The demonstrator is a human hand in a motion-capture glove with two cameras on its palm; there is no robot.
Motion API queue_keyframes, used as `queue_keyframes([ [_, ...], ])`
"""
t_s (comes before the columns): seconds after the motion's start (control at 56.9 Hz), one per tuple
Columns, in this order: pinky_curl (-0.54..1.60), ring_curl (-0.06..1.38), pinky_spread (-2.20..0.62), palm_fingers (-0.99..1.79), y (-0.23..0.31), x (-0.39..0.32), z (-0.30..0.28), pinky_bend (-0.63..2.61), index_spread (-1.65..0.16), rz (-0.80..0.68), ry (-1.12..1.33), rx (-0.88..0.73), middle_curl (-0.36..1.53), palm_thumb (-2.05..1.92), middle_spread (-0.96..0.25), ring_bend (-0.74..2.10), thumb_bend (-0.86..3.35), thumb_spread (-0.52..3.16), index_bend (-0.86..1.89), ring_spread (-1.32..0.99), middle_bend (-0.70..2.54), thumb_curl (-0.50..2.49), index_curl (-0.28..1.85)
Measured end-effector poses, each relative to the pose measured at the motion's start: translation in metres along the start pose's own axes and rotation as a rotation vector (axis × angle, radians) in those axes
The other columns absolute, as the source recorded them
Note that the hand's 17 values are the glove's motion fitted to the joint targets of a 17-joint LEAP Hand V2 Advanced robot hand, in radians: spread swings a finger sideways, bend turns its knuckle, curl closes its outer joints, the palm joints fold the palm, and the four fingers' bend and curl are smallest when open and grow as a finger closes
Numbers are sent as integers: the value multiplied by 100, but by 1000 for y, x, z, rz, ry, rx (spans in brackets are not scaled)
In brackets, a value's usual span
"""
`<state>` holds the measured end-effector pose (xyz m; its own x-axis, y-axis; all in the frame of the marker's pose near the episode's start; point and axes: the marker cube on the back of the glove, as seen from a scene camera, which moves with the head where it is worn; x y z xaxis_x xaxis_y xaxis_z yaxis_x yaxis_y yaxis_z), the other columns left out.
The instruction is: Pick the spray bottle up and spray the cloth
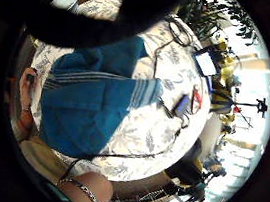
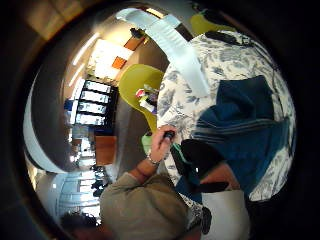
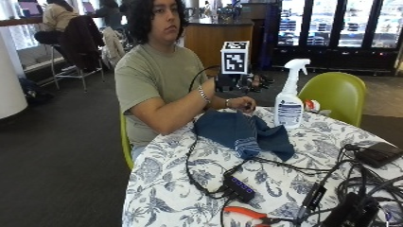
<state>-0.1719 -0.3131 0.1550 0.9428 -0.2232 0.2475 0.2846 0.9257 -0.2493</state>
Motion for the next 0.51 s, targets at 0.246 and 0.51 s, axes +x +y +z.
queue_keyframes([
  [0.246,34,32,23,10,36,-3,-26,38,-43,16,35,-46,22,66,4,29,-2,100,24,-2,11,42,39],
  [0.51,31,34,17,10,37,-4,-35,26,-43,-23,18,1,20,76,5,40,-1,102,24,-1,14,41,38],
])
